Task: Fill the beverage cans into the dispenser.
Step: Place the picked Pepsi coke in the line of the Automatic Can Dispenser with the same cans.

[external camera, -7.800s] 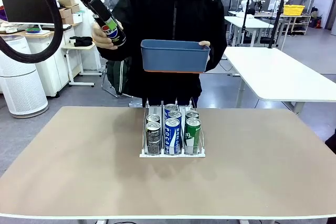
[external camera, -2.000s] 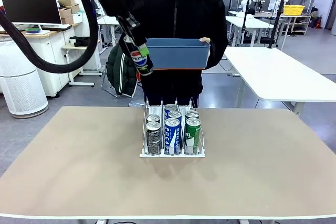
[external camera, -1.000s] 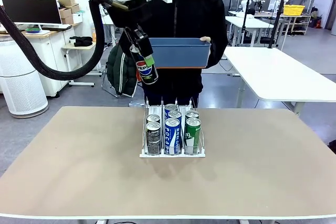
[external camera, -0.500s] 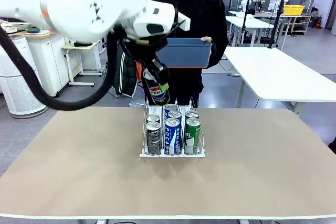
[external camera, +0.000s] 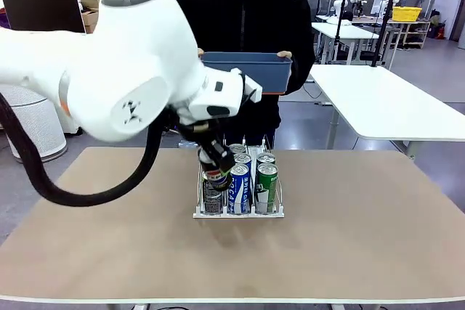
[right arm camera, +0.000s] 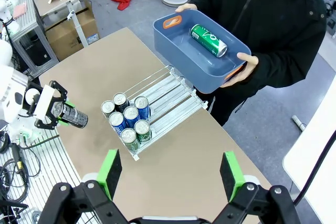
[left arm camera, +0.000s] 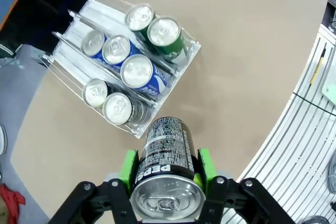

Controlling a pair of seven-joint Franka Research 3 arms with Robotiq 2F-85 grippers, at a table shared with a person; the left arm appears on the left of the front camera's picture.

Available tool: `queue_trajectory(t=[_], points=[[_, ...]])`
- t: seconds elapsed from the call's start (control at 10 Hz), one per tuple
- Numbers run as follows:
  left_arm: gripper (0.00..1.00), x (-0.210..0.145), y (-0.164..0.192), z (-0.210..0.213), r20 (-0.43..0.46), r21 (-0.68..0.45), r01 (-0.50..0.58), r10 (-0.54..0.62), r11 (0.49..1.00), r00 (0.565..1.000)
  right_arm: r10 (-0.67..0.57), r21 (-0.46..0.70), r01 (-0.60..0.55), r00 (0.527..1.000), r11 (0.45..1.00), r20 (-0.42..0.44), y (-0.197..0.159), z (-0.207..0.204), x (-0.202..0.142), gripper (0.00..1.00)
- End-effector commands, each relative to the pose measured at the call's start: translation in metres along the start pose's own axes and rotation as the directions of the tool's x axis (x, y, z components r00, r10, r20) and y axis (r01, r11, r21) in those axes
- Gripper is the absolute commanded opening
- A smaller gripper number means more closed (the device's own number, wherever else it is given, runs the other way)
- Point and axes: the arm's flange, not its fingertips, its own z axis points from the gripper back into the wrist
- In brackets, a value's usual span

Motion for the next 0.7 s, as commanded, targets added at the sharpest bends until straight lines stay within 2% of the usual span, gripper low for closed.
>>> queue_trajectory(t=[0.0,0.1,0.2,0.6], points=[[0.58,-0.011,0.003,-0.014,0.023,0.026,-0.062,0.061,0.998,0.998,-0.002,0.001,0.002,1.0,1.0,0.0,0.0,0.0,0.0,1.0],[0.58,-0.014,0.006,-0.024,0.013,0.002,-0.045,0.045,0.999,0.999,-0.002,0.001,0.002,1.0,1.0,0.0,0.0,0.0,0.0,1.0],[0.58,-0.009,0.0,-0.01,-0.005,0.003,-0.023,0.023,1.0,1.0,-0.002,0.001,0.002,1.0,1.0,0.0,0.0,0.0,0.0,1.0],[0.58,-0.012,0.0,-0.017,-0.007,-0.006,-0.029,0.029,1.0,1.0,-0.002,0.001,0.002,1.0,1.0,0.0,0.0,0.0,0.0,1.0]])
